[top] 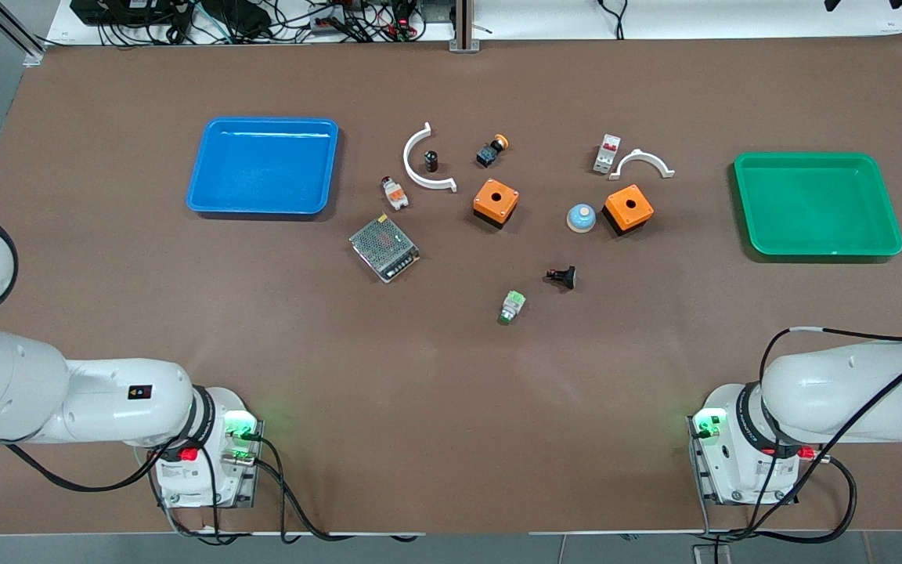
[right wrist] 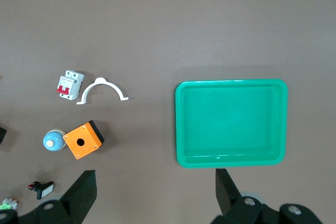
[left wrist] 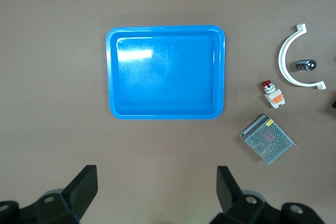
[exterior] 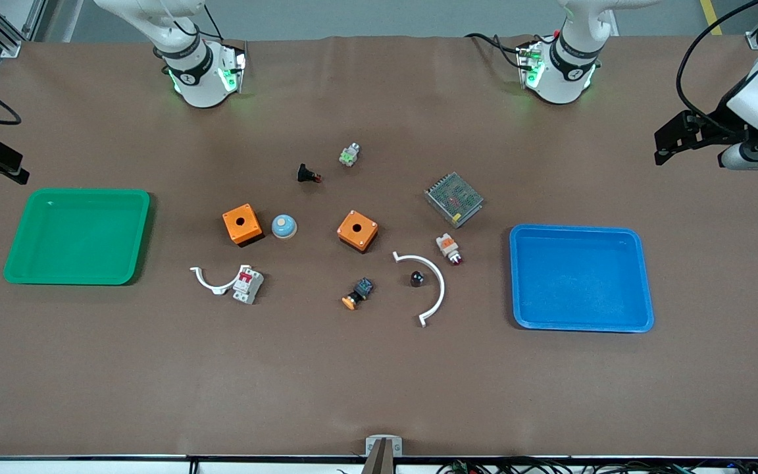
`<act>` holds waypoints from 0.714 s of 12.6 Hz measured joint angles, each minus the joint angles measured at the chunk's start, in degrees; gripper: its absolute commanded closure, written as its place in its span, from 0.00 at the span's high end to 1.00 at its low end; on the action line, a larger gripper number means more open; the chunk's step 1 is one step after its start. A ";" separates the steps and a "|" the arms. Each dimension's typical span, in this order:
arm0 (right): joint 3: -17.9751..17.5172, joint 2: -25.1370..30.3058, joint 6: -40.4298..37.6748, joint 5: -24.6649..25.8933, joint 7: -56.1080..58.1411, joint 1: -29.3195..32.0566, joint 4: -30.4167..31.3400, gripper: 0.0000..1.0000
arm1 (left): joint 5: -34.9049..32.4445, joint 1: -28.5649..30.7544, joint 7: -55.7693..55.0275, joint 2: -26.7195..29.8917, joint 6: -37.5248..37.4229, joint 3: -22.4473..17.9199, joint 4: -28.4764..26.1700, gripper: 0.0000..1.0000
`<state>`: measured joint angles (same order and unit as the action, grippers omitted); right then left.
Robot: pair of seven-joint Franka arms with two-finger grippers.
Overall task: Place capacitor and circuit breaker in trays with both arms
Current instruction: 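Move the left gripper toward the black capacitor beside the white arc clip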
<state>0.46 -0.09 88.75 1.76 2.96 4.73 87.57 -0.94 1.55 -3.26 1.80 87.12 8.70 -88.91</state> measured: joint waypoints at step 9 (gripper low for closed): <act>-0.14 0.00 0.64 -0.01 -1.32 -0.11 0.00 1.00 | 0.02 -2.15 -0.76 -5.59 0.28 2.68 0.09 1.00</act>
<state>0.32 -0.09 89.39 1.74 1.64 4.62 87.57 -0.93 -0.59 -4.02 -3.79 87.40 11.39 -88.82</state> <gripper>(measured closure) 0.000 0.000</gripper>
